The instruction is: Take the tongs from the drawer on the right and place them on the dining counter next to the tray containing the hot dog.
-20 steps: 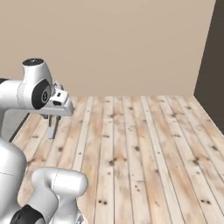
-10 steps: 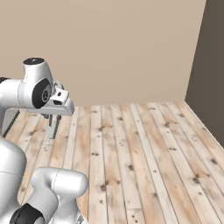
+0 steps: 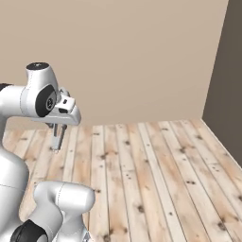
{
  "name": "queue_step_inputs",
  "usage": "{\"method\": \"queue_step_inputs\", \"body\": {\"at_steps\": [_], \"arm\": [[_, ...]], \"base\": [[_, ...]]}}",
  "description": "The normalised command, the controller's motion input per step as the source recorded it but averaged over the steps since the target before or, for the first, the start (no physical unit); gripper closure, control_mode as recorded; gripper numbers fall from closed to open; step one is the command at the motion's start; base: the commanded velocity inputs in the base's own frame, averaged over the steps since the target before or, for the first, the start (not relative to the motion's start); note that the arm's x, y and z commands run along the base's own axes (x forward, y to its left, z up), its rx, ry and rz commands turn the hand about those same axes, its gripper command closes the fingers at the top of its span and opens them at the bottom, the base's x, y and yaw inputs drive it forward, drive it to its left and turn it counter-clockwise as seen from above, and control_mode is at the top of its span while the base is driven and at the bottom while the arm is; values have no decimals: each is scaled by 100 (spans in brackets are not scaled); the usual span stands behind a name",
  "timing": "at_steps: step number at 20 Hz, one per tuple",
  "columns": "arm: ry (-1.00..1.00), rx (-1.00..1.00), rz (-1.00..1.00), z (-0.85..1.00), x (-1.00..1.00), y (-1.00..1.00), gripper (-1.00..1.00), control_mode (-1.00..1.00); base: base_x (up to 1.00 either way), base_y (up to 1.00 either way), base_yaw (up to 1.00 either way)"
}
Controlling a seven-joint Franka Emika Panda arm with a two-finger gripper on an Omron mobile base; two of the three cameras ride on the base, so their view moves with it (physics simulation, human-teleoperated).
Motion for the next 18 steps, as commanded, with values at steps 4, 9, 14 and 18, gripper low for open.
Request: {"method": "queue_step_inputs", "body": {"at_steps": [4,9,14,18], "arm": [[0,0,0,0,0,0,100,100],[0,0,0,0,0,0,100,100],[0,0,0,0,0,0,100,100],[0,0,0,0,0,0,100,100]], "base": [[100,-3,2],[100,0,11],[100,0,28],[100,0,41]]}}
